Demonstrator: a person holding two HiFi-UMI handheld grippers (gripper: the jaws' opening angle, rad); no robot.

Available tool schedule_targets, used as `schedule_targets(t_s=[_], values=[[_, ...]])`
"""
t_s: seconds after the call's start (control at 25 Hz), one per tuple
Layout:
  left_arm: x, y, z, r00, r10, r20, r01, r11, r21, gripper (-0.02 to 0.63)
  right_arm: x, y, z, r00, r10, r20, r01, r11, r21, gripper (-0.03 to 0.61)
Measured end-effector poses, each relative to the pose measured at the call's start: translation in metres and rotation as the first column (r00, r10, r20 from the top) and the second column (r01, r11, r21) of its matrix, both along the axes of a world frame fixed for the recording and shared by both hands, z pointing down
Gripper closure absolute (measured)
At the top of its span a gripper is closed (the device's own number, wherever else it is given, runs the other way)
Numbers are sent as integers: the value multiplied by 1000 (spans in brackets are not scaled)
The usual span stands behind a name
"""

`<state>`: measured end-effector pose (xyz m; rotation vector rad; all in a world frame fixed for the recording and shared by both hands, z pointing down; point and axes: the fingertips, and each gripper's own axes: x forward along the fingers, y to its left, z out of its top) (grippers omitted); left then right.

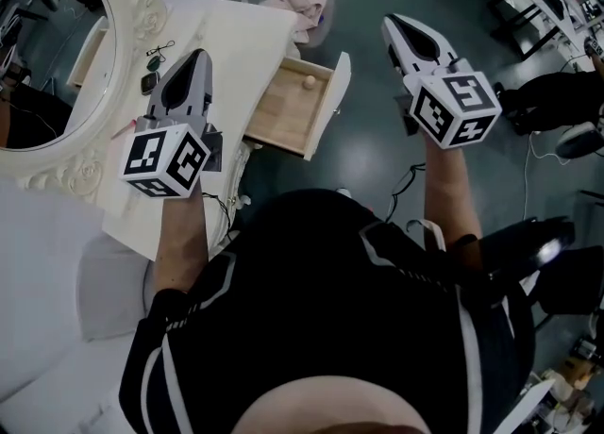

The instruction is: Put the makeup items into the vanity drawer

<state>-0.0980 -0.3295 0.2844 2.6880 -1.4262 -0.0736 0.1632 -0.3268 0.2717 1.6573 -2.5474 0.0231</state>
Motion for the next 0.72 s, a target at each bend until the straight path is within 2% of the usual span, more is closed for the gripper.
schedule_targets(t_s=[0.16,0.32,0.52,0.72], values=[[7,2,-1,999,42,-21,-42,999,15,609,0,-1,1,999,16,-43,-16,1000,8,574],[8,-4,-1,1000,23,-6,-23,1000,20,609,8,-5,-8,998,60,-19,-59,998,23,574],[10,-7,0,1000,30,3,-30,999,17,609,7,-7,-7,999,48,-12,-48,999,7,574],[11,-9,-2,999,34,-29,-34,999,16,609,7,-12,-6,999,44,-16,-44,999,0,574]])
